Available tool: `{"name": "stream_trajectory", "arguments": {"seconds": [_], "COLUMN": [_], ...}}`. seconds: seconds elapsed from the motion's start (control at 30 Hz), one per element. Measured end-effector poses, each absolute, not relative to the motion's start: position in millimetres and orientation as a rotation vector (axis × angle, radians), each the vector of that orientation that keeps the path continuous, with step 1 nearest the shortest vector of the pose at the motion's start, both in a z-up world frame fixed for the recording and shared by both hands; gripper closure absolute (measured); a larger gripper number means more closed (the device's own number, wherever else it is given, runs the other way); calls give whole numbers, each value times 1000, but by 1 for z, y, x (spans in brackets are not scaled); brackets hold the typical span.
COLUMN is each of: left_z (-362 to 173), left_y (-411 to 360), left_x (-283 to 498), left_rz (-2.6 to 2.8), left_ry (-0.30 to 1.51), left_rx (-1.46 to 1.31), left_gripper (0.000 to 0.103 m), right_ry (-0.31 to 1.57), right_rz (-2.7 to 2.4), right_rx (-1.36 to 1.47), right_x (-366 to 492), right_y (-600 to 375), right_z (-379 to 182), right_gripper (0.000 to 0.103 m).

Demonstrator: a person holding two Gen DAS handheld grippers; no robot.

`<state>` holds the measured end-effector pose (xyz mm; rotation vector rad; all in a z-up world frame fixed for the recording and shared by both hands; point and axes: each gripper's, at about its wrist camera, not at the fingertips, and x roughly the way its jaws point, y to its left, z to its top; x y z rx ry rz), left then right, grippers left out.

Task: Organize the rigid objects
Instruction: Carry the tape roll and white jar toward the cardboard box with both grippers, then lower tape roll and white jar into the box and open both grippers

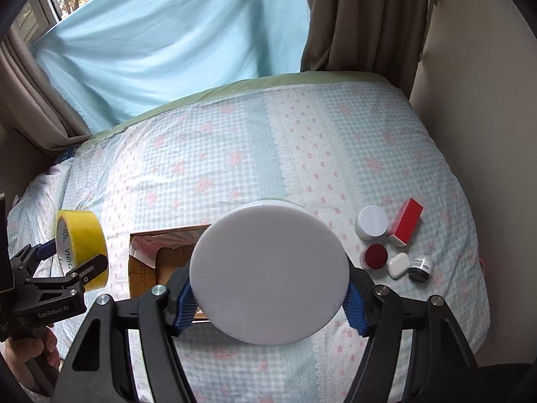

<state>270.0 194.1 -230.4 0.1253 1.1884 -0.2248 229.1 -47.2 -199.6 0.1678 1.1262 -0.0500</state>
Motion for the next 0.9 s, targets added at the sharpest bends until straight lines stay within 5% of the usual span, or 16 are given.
{"name": "stream_trajectory", "arguments": {"seconds": [0.67, 0.9], "left_z": [-418, -447], "left_y": [167, 161], "left_x": [341, 341], "left_rz": [-155, -127], "left_ry": [1566, 1632], "left_rx": [196, 208], "left_gripper": [3, 4], "right_ry": [1462, 1500], "right_rz": [268, 321], "right_rx": [-212, -219], "right_x": [285, 285], "right_y": [42, 44], "right_z": [-401, -431], "right_gripper": [37, 37]}}
